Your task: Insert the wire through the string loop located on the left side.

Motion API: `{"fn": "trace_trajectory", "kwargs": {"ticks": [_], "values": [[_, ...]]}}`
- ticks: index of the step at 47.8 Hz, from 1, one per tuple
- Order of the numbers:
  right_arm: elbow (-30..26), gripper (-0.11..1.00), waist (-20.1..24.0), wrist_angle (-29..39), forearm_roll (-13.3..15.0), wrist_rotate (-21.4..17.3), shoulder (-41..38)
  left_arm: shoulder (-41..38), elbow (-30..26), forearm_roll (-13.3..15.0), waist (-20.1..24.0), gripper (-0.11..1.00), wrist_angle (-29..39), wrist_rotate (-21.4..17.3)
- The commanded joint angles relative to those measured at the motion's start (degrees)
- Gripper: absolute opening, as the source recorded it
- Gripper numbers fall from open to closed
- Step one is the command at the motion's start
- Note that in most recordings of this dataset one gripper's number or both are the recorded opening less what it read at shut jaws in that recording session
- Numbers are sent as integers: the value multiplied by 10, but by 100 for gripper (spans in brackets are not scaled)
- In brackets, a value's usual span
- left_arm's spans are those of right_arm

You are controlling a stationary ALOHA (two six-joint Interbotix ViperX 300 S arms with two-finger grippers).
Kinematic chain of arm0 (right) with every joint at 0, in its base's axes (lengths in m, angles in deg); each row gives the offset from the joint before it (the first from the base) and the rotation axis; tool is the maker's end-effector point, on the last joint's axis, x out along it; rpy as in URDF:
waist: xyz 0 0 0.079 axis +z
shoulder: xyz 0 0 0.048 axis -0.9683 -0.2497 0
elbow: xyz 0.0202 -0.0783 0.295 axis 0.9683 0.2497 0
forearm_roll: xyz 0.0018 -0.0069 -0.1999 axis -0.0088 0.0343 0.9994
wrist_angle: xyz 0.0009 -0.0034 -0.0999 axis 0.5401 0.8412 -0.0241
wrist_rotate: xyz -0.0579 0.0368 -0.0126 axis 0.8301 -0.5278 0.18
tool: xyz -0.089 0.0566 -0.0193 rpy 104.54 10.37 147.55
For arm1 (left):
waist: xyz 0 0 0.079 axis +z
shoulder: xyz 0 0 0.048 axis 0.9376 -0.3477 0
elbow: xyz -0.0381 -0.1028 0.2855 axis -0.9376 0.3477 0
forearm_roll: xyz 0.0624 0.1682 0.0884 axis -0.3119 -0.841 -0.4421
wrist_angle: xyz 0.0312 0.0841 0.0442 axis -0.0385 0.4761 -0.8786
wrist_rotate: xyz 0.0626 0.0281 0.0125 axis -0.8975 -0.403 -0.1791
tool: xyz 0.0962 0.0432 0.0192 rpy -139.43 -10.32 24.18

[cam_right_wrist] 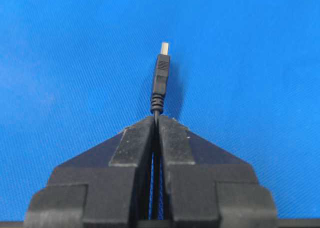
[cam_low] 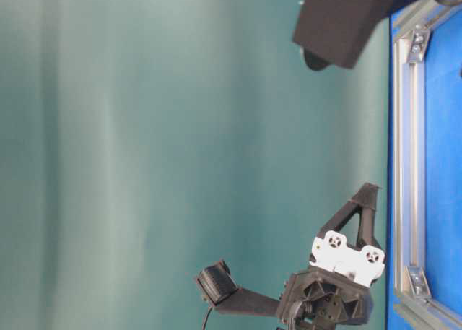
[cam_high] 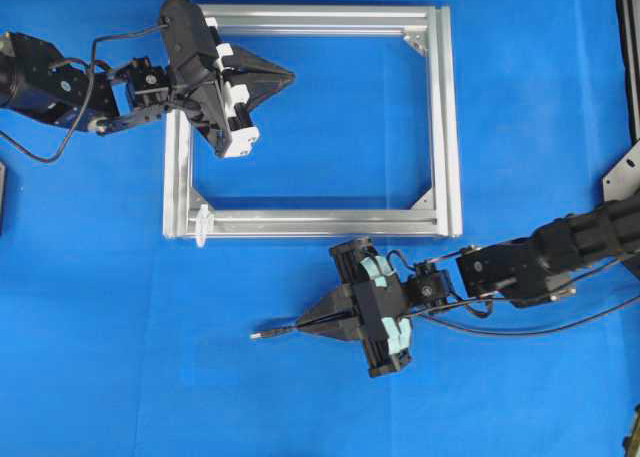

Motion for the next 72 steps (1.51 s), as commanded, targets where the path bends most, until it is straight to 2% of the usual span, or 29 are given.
{"fn": "trace_trajectory", "kwargs": {"ticks": [1, 18, 72], "values": [[1, 1, -1, 5, 1, 2, 48, 19, -5, -1, -1, 0, -2, 0], [2, 1, -2, 95, 1, 4, 127, 20, -2, -1, -1, 0, 2, 1], [3, 1, -1, 98, 1, 4, 127, 21, 0, -1, 0, 0, 2, 4]]}}
